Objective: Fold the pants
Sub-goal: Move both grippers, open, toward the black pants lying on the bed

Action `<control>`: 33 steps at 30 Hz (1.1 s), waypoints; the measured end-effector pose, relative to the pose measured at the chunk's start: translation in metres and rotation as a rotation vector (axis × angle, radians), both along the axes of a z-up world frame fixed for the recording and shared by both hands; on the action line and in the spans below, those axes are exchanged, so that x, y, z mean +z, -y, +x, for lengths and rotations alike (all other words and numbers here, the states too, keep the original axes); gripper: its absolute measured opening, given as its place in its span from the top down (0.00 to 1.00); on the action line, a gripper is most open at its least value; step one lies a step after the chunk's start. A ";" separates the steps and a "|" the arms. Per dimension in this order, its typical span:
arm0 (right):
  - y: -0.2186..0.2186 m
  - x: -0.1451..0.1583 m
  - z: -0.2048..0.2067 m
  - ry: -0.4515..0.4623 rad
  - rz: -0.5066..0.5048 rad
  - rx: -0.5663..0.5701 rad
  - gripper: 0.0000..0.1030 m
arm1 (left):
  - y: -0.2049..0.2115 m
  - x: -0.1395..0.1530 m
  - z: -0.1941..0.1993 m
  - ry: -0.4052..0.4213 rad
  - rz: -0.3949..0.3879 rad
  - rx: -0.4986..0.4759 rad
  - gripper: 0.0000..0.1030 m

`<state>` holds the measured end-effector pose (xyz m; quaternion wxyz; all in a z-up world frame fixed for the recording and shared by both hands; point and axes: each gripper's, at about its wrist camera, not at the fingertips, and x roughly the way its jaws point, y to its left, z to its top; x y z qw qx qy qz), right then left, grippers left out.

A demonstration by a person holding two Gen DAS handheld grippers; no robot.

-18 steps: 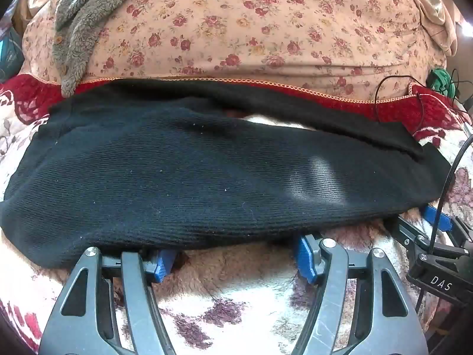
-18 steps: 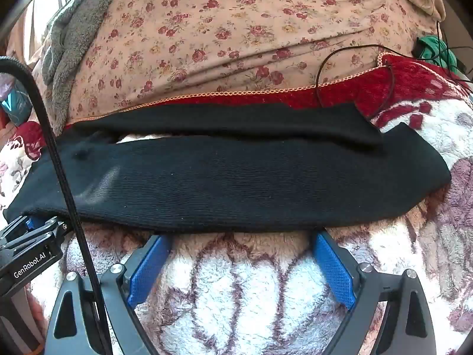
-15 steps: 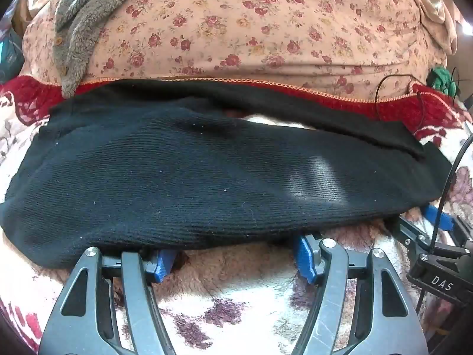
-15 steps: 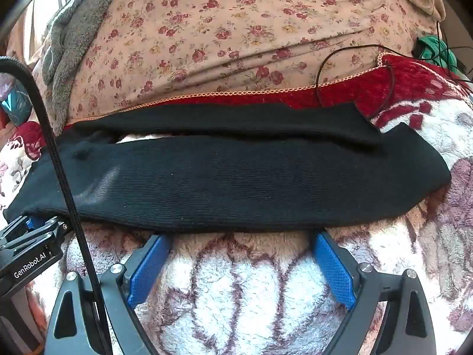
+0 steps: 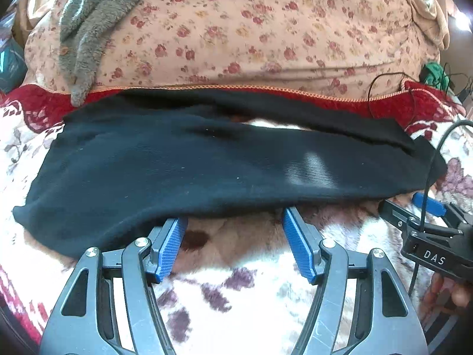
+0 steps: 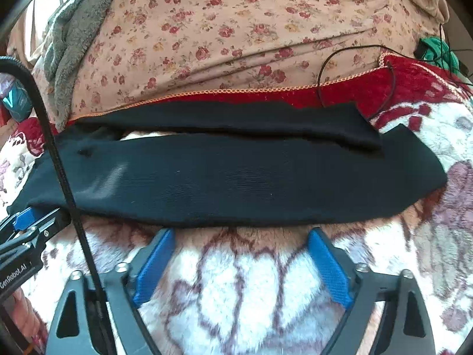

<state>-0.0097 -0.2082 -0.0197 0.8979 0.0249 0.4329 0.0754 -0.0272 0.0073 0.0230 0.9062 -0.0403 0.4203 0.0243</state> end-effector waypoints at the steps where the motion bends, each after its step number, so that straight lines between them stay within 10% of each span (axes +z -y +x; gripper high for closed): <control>1: 0.002 0.003 -0.005 -0.004 0.013 0.002 0.18 | -0.001 0.003 -0.002 0.002 -0.006 0.003 0.36; 33: 0.035 0.066 -0.075 0.110 0.123 -0.058 0.19 | -0.009 0.053 -0.042 0.100 0.006 0.028 0.36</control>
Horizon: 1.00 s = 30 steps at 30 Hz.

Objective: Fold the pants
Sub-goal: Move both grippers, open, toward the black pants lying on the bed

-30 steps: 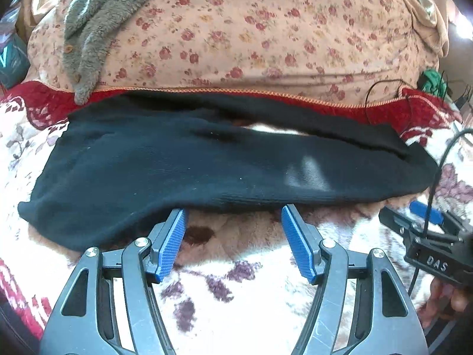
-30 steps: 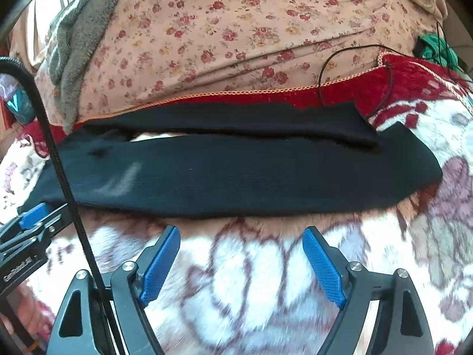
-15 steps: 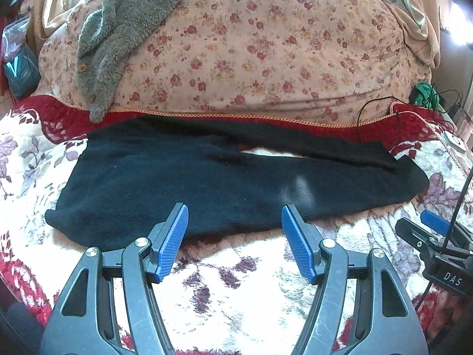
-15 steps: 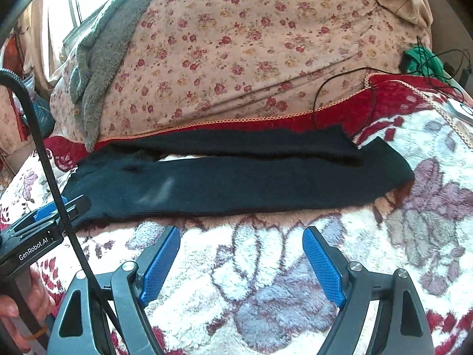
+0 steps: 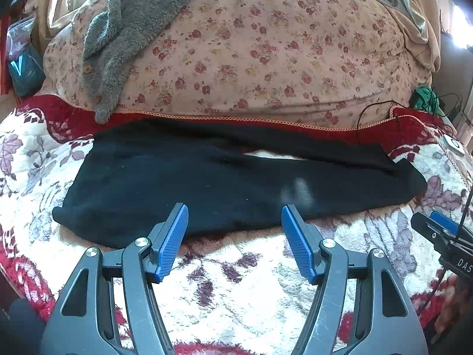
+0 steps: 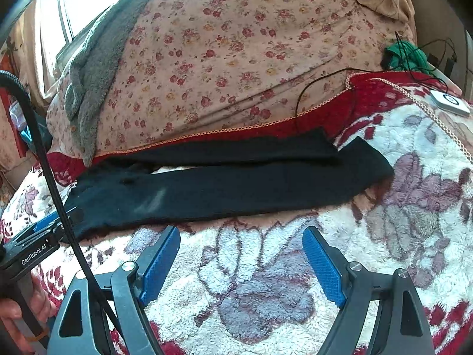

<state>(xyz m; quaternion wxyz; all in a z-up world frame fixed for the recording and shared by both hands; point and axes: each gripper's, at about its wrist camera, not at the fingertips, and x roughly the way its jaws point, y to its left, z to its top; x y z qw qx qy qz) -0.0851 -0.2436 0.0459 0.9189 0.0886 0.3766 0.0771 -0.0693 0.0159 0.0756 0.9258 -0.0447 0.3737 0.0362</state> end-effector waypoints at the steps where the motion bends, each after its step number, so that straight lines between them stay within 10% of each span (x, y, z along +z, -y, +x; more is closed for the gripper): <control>1: 0.001 0.000 0.000 -0.001 0.004 -0.003 0.19 | 0.000 0.000 0.000 0.001 -0.001 -0.001 0.36; 30: 0.025 -0.027 0.013 -0.067 0.094 -0.036 0.19 | -0.048 -0.028 0.005 -0.100 -0.058 0.098 0.36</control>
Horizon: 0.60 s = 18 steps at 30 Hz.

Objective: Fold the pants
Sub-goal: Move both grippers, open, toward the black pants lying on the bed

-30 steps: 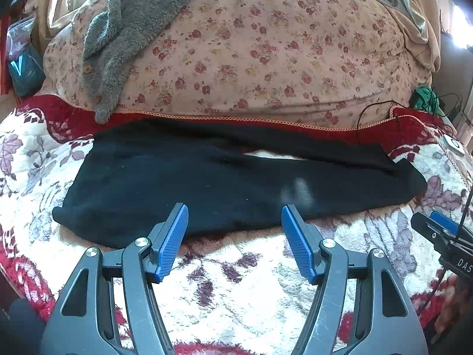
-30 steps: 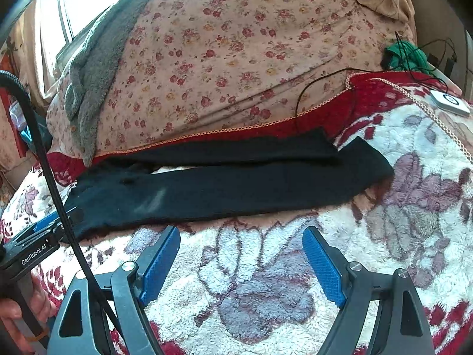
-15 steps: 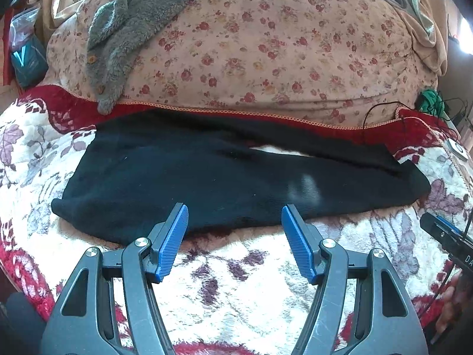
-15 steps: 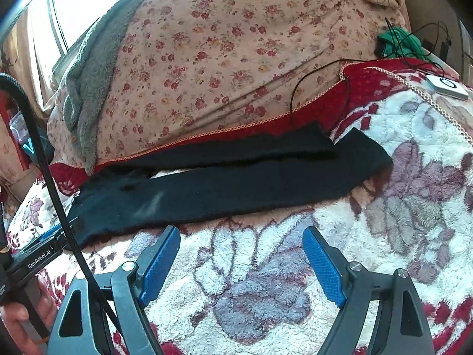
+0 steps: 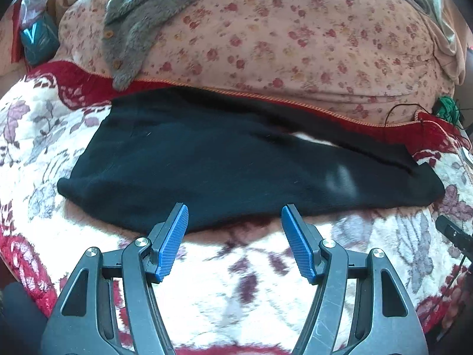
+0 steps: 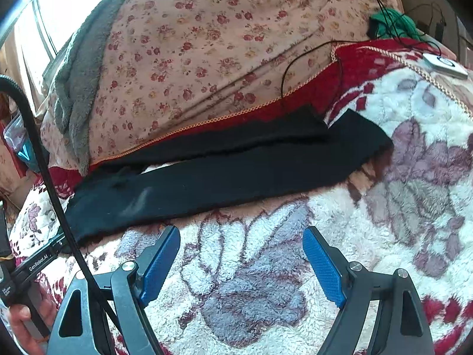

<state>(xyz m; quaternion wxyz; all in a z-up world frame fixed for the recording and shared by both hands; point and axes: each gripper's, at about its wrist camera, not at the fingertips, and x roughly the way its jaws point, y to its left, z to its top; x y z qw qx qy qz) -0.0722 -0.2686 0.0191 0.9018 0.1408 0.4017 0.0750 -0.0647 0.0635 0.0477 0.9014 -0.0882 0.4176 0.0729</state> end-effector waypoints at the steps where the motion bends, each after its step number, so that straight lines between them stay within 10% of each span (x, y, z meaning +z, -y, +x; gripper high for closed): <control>1: -0.001 -0.001 0.000 -0.002 0.002 0.003 0.19 | -0.007 -0.002 -0.003 -0.006 -0.012 0.009 0.36; 18: 0.024 -0.026 0.025 -0.047 0.098 -0.050 0.19 | -0.082 -0.031 -0.014 -0.020 -0.187 0.182 0.36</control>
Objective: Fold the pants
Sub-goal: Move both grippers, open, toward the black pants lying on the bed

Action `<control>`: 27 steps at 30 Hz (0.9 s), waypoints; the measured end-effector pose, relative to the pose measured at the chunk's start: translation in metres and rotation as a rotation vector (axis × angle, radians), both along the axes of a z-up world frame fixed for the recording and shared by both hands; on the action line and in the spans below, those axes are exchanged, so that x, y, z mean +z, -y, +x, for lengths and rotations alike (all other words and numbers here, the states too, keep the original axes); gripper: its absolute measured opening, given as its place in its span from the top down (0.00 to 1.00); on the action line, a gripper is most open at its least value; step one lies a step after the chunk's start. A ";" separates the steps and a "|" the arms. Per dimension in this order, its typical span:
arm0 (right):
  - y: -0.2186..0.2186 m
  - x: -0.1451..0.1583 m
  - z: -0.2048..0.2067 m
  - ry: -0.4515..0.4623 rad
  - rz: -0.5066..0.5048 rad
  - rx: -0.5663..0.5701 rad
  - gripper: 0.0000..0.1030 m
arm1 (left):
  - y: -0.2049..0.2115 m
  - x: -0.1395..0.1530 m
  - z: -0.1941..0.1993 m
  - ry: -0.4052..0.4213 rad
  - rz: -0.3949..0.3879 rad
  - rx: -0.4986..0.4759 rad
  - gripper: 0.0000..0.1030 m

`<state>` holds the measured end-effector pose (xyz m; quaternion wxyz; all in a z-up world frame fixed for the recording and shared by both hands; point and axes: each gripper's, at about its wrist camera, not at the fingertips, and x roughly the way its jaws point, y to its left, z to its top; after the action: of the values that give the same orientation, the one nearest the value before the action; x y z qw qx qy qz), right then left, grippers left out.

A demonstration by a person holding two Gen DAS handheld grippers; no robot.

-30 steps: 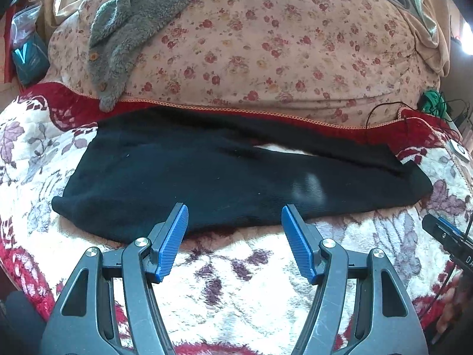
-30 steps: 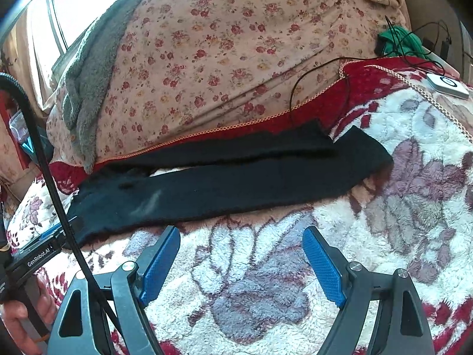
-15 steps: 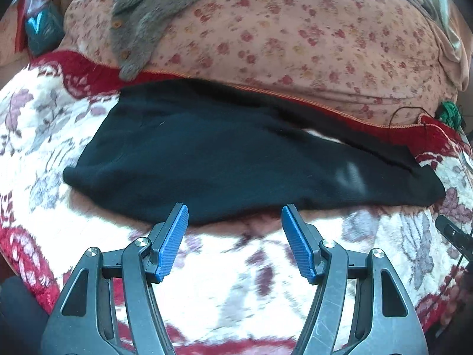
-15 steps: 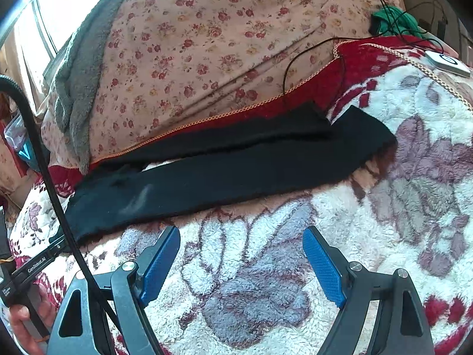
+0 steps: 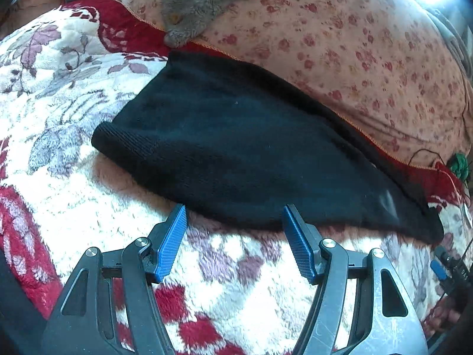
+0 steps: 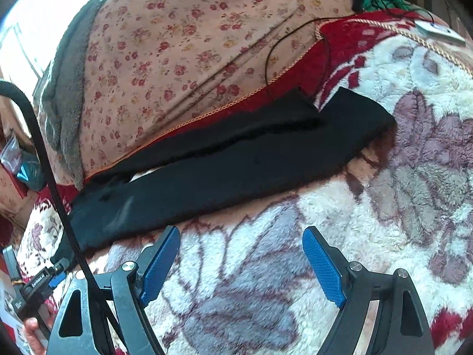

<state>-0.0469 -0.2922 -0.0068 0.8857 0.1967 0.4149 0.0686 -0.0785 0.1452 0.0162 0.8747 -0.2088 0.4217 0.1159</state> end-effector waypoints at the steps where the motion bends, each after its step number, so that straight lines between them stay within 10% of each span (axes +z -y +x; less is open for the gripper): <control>1: 0.002 -0.001 0.003 -0.005 0.012 -0.004 0.19 | 0.001 0.000 0.002 -0.001 0.005 0.000 0.36; 27: 0.032 -0.013 0.029 -0.032 0.104 -0.076 0.19 | 0.006 0.000 0.036 -0.036 0.097 -0.035 0.36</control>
<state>-0.0177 -0.3246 -0.0201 0.8696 0.2590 0.4169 0.0532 -0.0429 0.1388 0.0162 0.8779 -0.1566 0.4350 0.1246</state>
